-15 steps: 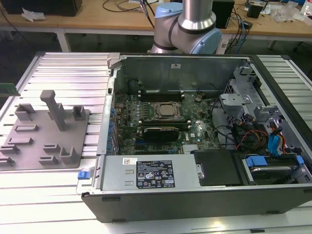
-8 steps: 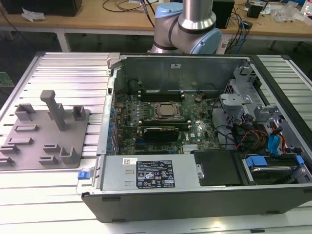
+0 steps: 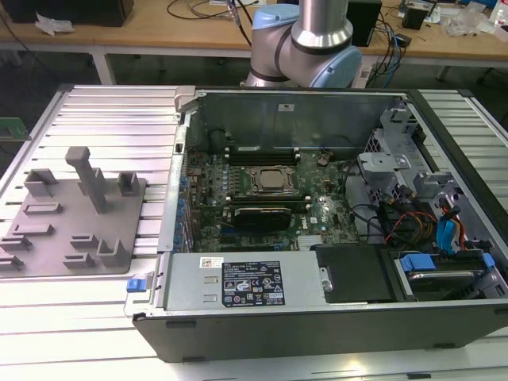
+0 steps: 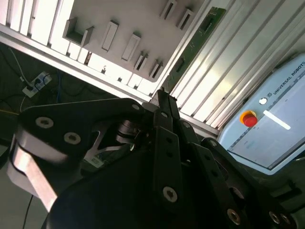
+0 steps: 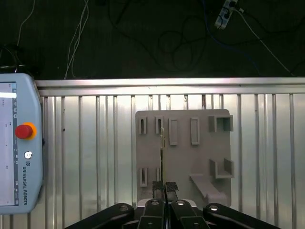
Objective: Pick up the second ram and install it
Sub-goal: 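Pick up the second ram and move it above second insertion slot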
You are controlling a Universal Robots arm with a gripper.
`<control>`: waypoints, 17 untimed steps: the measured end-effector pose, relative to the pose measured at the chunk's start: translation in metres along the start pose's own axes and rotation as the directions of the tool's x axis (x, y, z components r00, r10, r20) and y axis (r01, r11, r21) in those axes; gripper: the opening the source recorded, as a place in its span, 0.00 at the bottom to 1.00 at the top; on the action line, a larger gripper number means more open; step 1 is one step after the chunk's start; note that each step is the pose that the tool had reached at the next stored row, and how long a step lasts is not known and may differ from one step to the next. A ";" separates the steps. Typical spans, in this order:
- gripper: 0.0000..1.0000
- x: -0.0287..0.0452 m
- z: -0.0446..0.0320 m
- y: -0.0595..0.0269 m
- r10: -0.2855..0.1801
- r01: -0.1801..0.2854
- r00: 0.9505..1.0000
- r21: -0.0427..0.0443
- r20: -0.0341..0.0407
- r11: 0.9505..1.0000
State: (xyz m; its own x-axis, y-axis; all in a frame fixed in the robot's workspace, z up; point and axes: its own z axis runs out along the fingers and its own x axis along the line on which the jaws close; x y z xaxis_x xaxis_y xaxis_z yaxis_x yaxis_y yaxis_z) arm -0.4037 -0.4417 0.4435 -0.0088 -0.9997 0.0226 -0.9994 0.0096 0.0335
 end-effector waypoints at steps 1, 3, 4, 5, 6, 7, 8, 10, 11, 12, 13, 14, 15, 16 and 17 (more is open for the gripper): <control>0.09 -0.0001 -0.0001 -0.0051 0.000 0.000 1.000 0.000 0.000 1.000; 0.09 -0.0002 -0.0003 -0.0149 0.000 0.000 1.000 0.000 0.000 1.000; 0.09 -0.0002 -0.0003 -0.0177 0.000 0.000 1.000 0.000 0.000 1.000; 0.09 -0.0003 -0.0002 -0.0237 0.000 0.000 1.000 0.000 0.000 1.000; 0.09 -0.0003 -0.0002 -0.0292 0.000 0.000 1.000 -0.001 0.000 1.000; 0.09 -0.0003 -0.0002 -0.0319 0.000 0.000 1.000 -0.001 0.000 1.000; 0.09 -0.0003 -0.0002 -0.0348 0.000 0.000 1.000 -0.001 0.000 1.000; 0.09 -0.0008 -0.0002 -0.0400 0.000 0.000 1.000 -0.001 0.000 1.000; 0.09 -0.0020 -0.0001 -0.0431 0.000 0.000 1.000 -0.002 0.000 1.000; 0.09 -0.0037 0.0000 -0.0471 0.000 0.000 1.000 -0.001 0.000 1.000; 0.09 -0.0047 0.0000 -0.0538 0.000 0.000 1.000 -0.002 0.000 1.000; 0.09 -0.0052 0.0001 -0.0589 0.000 0.000 1.000 -0.002 0.000 1.000; 0.09 -0.0055 0.0001 -0.0630 0.000 0.000 1.000 -0.002 0.000 1.000; 0.09 -0.0056 0.0001 -0.0668 0.000 0.000 1.000 -0.002 0.000 1.000; 0.09 -0.0057 0.0000 -0.0727 0.000 0.000 1.000 -0.002 0.000 1.000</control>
State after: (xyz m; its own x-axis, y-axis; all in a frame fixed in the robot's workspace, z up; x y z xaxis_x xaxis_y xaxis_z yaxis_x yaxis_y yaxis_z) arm -0.3310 -0.4367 0.4410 -0.0087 -0.9997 0.0226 -0.9993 0.0095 0.0355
